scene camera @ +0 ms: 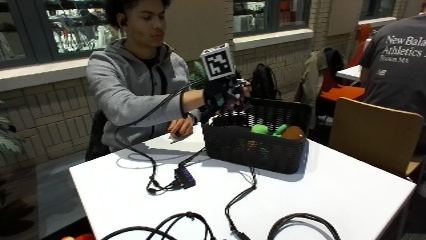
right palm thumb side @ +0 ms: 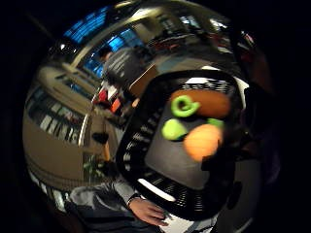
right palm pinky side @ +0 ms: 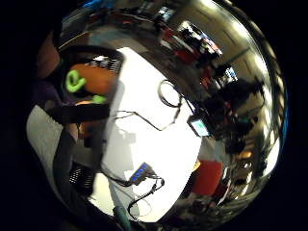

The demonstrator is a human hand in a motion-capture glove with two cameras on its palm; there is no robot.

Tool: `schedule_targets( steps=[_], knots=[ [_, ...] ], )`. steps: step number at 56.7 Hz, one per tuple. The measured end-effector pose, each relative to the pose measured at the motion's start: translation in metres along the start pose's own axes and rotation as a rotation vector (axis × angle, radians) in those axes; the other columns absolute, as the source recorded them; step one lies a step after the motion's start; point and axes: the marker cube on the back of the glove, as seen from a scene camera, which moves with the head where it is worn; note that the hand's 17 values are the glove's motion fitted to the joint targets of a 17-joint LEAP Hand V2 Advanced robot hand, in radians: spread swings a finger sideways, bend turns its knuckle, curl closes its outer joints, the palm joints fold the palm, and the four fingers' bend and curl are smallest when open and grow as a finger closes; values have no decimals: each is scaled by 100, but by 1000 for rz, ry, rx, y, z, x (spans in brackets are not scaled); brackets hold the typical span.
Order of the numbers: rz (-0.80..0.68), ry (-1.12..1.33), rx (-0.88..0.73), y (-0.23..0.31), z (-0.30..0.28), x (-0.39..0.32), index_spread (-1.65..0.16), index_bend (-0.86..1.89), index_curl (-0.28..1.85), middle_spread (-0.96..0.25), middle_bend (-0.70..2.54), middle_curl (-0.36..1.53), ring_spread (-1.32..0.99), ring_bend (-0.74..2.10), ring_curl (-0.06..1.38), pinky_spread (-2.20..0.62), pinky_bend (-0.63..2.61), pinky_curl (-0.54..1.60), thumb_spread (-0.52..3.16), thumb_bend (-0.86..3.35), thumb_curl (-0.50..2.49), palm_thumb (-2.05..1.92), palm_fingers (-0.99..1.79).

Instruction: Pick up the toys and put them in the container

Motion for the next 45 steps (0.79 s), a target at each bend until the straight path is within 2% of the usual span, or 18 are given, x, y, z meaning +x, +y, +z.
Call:
schedule_targets(
  steps=[3,8,17,22,26,28,31,32,33,34,40,45],
  knots=[
    [-111,139,-20,-8,8,-21,-35,74,103,-34,62,108,-36,113,56,-39,126,45,84,26,102,82,65],
    [-161,26,-59,-13,16,-73,-35,74,108,-35,63,112,-36,114,58,-39,128,45,79,25,107,81,63],
    [-173,-51,-113,-8,14,-101,-36,74,117,-38,63,118,-37,115,61,-39,130,46,73,26,115,79,61],
    [-156,-72,-222,-1,8,-97,-36,74,120,-39,63,121,-37,115,62,-38,131,46,71,25,119,78,60],
    [-70,118,-323,4,10,-73,-36,63,120,-38,54,119,-35,111,63,-38,138,48,74,21,117,73,44],
    [-66,126,-375,7,9,-70,-35,43,116,-36,43,115,-32,109,63,-37,150,51,83,21,114,70,25],
    [-115,-42,-418,13,0,-80,-35,30,110,-33,39,111,-28,103,61,-34,154,50,99,20,108,61,18],
    [-116,-71,-416,14,-2,-81,-35,11,101,-29,28,106,-24,87,56,-27,160,52,103,9,101,44,-28],
    [-108,-88,-409,15,-4,-80,-34,10,99,-28,27,105,-22,86,58,-25,161,52,107,8,98,41,-27],
    [-96,-97,-399,15,-6,-79,-34,1,94,-25,22,102,-19,78,55,-21,164,53,108,0,93,31,-42],
    [-66,66,-373,23,-6,-46,-34,-3,71,-15,14,90,-13,63,46,-11,162,48,117,-5,78,16,-31],
    [-79,8,-381,42,-10,-32,-32,-1,58,-8,14,83,-10,61,43,-8,159,46,122,-4,69,11,-25]
  ],
)
